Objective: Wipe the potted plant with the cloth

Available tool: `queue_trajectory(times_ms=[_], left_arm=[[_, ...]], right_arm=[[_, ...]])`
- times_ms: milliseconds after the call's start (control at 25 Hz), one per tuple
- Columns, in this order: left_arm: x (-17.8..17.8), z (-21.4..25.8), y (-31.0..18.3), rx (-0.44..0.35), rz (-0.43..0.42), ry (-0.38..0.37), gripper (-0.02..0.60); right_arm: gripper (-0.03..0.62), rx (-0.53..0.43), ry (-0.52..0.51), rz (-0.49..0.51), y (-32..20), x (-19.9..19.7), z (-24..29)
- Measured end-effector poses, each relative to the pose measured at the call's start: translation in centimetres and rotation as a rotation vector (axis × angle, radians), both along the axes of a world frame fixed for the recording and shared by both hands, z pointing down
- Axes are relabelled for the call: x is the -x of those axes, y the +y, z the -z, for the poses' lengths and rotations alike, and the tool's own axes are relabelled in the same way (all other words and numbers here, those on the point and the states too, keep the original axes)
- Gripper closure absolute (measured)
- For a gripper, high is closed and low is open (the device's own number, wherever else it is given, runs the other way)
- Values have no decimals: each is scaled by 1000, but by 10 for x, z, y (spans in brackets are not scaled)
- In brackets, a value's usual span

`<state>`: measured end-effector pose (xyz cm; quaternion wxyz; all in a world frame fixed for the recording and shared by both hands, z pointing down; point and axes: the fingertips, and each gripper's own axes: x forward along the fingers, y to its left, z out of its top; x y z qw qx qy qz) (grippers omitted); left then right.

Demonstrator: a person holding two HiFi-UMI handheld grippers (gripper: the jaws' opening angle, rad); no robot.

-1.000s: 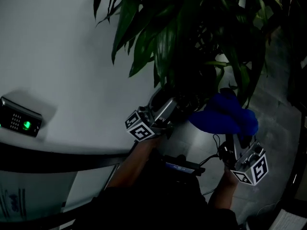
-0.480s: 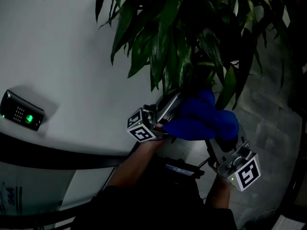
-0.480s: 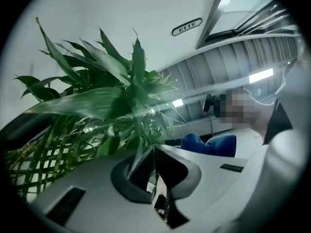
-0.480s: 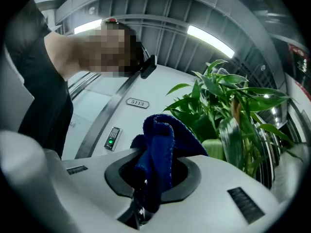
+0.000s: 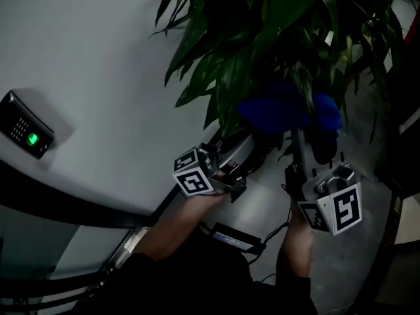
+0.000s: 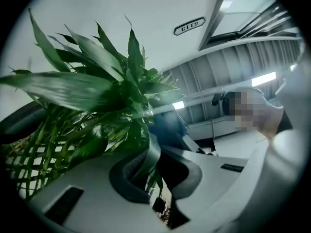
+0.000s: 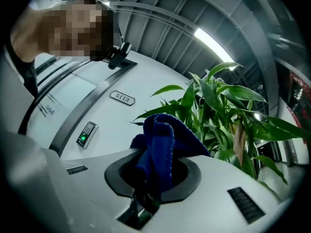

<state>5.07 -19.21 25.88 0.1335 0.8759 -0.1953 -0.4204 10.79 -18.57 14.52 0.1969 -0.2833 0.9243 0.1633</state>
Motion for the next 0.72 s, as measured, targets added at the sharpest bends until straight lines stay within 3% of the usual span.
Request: queue_trajectory(times_ms=[200,360,520,720], left_arm=[[5,2,2,-4,-8,7,563],[7,0,0,-7,-56,34,563],[8,-2,6,-24,-122,8,563],[4,1,12,-52,-224,4,563]], right_arm=[[516,-49,59,-52,-32,34,25],[516,-65,231,-144,-74,63,25],[516,-36,418,-187,-103,86,-8],[516,-14,606,-116,-90,94,-37]])
